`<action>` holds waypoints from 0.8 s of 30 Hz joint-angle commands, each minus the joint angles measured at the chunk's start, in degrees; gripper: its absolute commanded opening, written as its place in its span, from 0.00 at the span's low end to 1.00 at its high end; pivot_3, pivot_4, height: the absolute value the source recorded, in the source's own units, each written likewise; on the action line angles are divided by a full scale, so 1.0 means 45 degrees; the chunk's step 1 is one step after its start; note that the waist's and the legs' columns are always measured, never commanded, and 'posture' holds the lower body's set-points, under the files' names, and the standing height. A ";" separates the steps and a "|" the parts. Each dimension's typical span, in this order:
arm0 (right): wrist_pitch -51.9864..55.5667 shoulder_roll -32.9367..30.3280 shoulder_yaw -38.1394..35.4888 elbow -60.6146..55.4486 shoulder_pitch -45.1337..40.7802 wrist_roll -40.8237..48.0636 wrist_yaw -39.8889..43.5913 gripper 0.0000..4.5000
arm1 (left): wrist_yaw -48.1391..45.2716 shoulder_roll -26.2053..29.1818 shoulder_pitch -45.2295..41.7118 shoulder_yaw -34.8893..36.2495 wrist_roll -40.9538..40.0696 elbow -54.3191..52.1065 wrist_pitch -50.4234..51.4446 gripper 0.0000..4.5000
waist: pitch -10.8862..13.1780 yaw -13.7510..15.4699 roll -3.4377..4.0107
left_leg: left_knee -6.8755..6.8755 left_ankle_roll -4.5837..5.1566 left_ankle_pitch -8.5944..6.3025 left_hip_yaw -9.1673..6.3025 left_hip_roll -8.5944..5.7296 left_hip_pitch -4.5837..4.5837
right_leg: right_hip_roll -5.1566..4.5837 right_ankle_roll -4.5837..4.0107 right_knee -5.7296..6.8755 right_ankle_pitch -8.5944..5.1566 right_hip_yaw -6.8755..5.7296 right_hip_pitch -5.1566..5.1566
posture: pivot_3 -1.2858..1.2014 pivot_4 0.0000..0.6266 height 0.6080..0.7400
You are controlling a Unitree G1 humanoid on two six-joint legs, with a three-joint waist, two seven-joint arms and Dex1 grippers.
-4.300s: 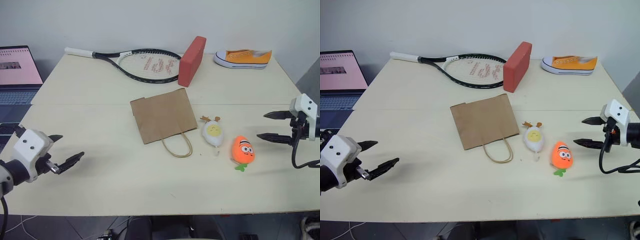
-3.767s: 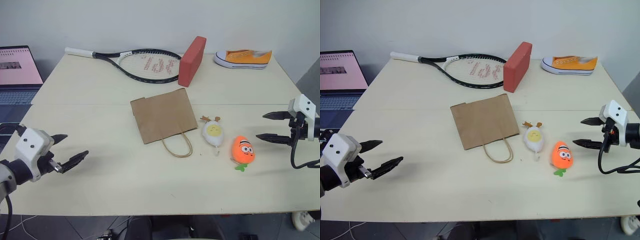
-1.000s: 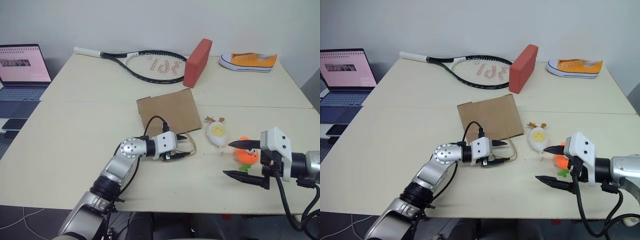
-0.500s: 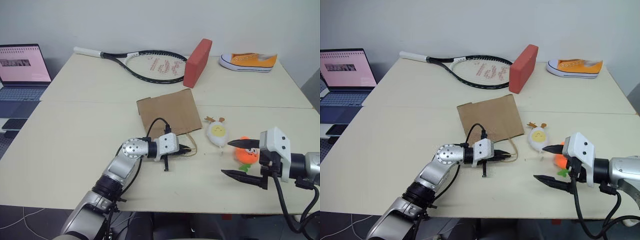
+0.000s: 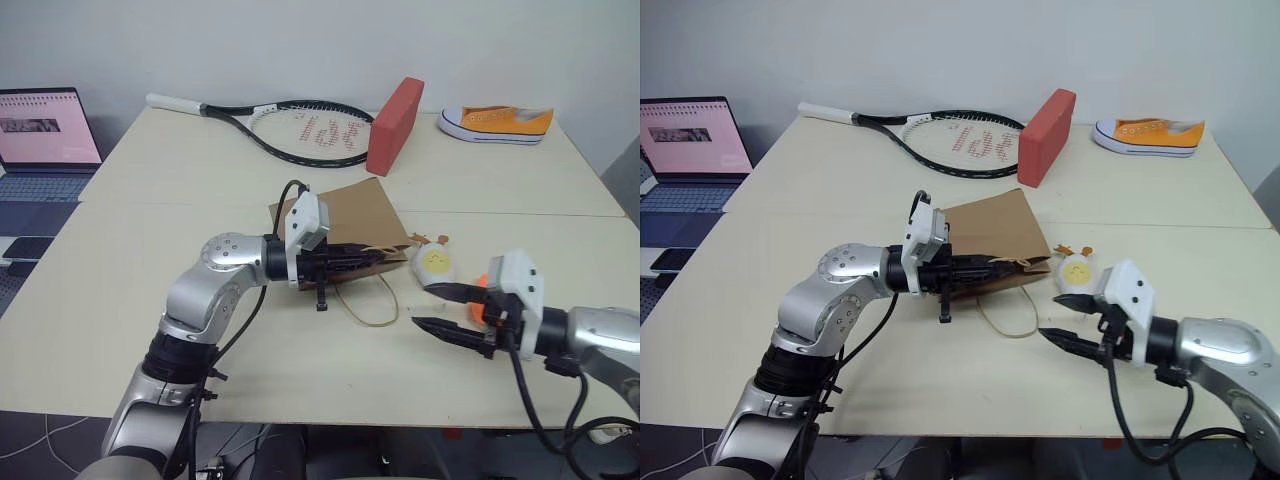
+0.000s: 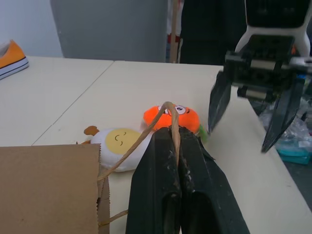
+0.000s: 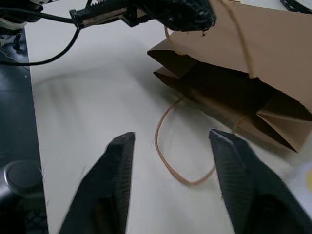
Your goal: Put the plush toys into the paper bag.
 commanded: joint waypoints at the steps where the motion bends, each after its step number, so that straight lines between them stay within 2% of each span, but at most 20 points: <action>1: -0.0245 0.0743 0.1315 0.0435 -0.0823 -0.0946 -0.0842 0.23 | 0.0308 -0.0119 -0.0337 0.0384 -0.0724 -0.0676 0.0581 0.00 | 0.0000 -0.0015 -0.0001 | 0.0000 0.0000 0.0000 -0.0001 0.0000 0.0001 | 0.0000 -0.0002 0.0001 -0.0001 -0.0001 0.0000 | 0.52 0.24 1.00; 4: -0.0681 0.1776 0.2600 0.1301 -0.1604 -0.2151 -0.1520 0.01 | 0.0436 -0.0065 -0.0445 0.0437 -0.0862 -0.0799 0.0816 0.00 | 0.0000 -0.0025 -0.0001 | -0.0001 0.0000 0.0000 -0.0001 0.0002 0.0002 | 0.0004 -0.0004 0.0001 -0.0002 0.0001 -0.0002 | 0.52 0.24 1.00; 8: -0.1782 0.3337 0.4109 0.2860 -0.2566 -0.4075 -0.2437 0.01 | 0.0599 0.0027 -0.0476 0.0478 -0.0938 -0.0967 0.1023 0.00 | 0.0000 -0.0029 0.0001 | -0.0011 0.0000 0.0000 -0.0008 0.0012 -0.0003 | 0.0022 -0.0009 0.0005 -0.0005 0.0003 -0.0016 | 0.52 0.24 1.00; 15: -0.3975 0.6259 0.5095 0.6378 -0.3392 -0.6684 -0.4270 0.01 | 0.1060 -0.0010 -0.0698 0.0923 -0.1544 -0.1054 0.1665 0.00 | 0.0001 -0.0034 0.0002 | -0.0028 0.0000 0.0000 -0.0028 0.0021 -0.0014 | 0.0041 0.0038 0.0015 0.0025 0.0001 -0.0034 | 0.52 0.24 1.00; 20: -0.6289 0.7371 0.5672 0.8679 -0.3395 -0.8364 -0.4811 0.01 | 0.1679 -0.0080 -0.1148 0.1609 -0.2270 -0.0764 0.2368 0.00 | 0.0001 -0.0035 0.0002 | -0.0030 0.0000 0.0000 -0.0028 0.0022 -0.0017 | 0.0043 0.0038 0.0015 0.0025 0.0002 -0.0040 | 0.52 0.24 1.00; 24: -0.7154 0.8005 0.5774 1.0042 -0.3409 -0.9091 -0.5083 0.01 | 0.1965 0.0024 -0.1523 0.2078 -0.2752 -0.0607 0.2869 0.00 | 0.0001 -0.0050 0.0002 | -0.0032 0.0000 0.0000 -0.0027 0.0022 -0.0016 | 0.0045 0.0038 0.0017 0.0025 0.0003 -0.0041 | 0.52 0.24 1.00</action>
